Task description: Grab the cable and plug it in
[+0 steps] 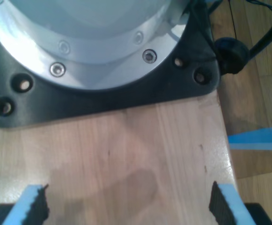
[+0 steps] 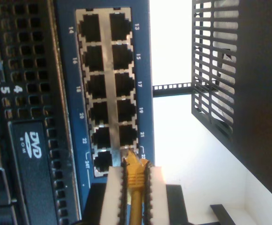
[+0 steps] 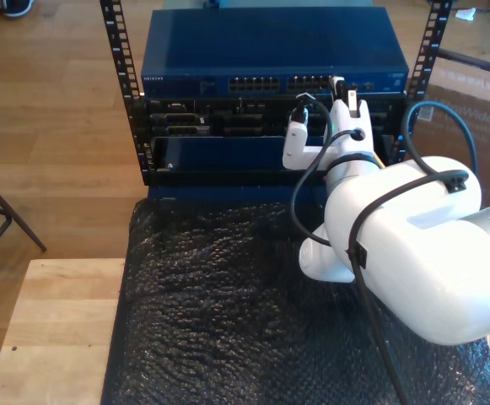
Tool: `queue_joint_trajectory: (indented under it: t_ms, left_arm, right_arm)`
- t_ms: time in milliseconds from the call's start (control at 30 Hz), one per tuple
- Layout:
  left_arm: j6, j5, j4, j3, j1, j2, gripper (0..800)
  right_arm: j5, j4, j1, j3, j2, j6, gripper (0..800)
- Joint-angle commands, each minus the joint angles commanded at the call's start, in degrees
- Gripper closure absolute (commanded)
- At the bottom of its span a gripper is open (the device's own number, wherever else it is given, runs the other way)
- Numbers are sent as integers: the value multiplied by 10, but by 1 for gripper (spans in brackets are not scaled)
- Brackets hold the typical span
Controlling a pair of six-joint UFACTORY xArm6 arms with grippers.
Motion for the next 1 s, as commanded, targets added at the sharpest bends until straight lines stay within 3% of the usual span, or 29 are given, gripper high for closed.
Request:
queue_joint_trajectory:
  t_ms: [333,533,667,1000]
  left_arm:
    - [0,0,0,0,0,0,0]
    - [0,0,0,0,0,0,0]
    - [0,0,0,0,0,0,0]
    - [0,0,0,0,0,0,0]
  right_arm:
    - [9,-2,-1,-18,10,3,800]
    - [11,-6,-4,-10,4,3,502]
    - [21,-6,-3,16,-23,3,391]
    - [53,-5,4,123,-107,4,318]
